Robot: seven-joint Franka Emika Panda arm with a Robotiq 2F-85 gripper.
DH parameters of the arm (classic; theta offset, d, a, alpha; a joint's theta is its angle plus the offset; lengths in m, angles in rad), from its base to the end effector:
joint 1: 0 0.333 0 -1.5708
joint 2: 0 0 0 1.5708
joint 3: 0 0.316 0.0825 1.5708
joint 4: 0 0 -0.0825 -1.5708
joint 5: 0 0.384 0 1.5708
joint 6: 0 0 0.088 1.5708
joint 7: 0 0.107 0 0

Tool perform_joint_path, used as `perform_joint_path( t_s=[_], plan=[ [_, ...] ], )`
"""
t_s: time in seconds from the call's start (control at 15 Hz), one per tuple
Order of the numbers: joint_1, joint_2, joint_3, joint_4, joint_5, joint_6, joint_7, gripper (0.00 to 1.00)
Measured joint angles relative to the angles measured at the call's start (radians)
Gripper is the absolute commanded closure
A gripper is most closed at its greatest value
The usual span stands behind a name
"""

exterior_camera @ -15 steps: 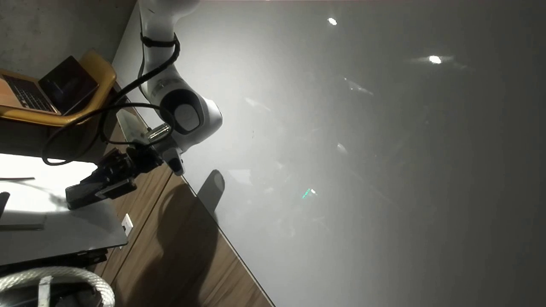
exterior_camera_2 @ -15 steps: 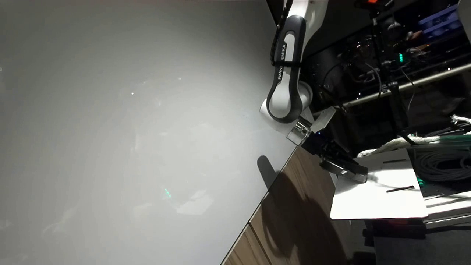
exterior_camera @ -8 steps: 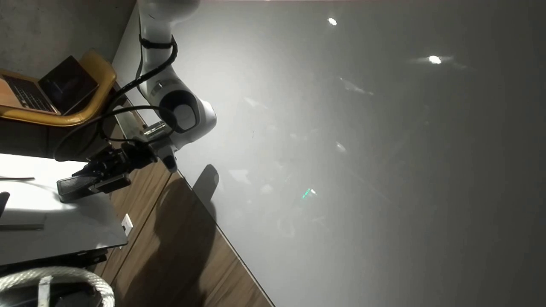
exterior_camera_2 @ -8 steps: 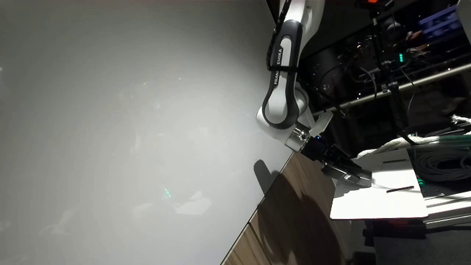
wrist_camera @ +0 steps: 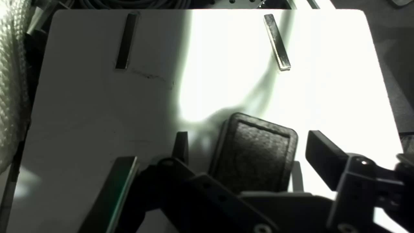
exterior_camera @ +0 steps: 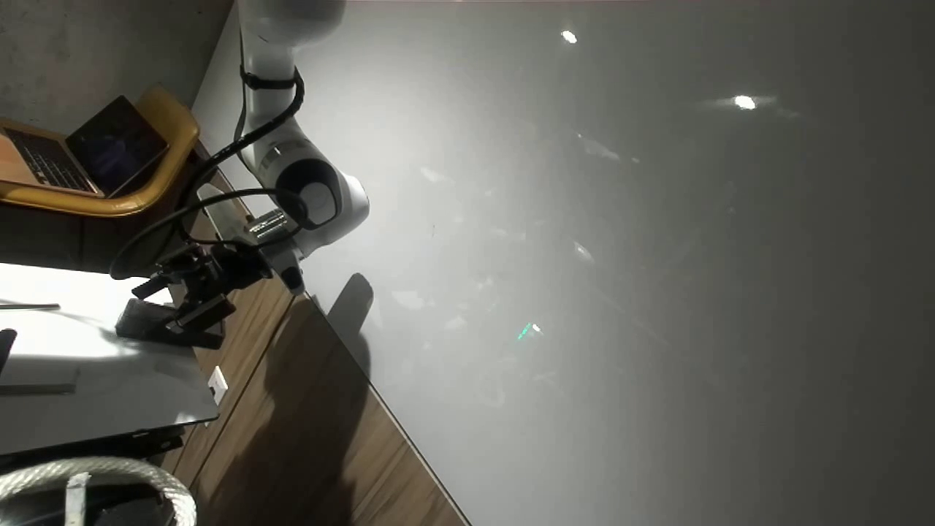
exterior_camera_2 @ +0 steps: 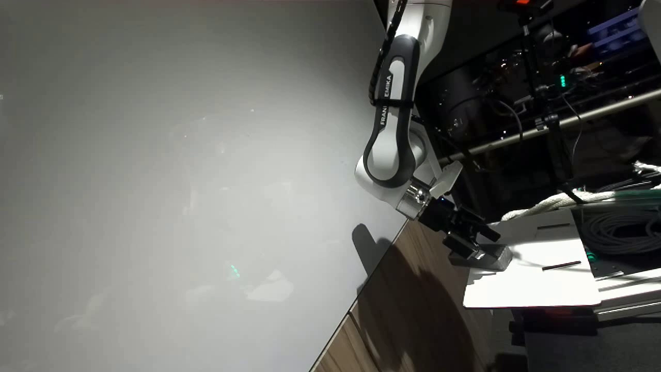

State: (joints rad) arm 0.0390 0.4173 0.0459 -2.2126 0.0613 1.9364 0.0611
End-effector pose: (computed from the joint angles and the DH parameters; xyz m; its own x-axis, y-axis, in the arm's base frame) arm 0.4608 0.0449 0.1558 0.7672 -0.0089 -0.6413 -0.0195 -0.9998 -0.0094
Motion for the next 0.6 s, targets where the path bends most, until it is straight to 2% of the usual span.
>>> perform_joint_path(
  t_s=[0.6],
  plan=[
    [0.014, 0.032, 0.000, 0.047, -0.010, 0.008, 0.000, 0.00]
  ],
)
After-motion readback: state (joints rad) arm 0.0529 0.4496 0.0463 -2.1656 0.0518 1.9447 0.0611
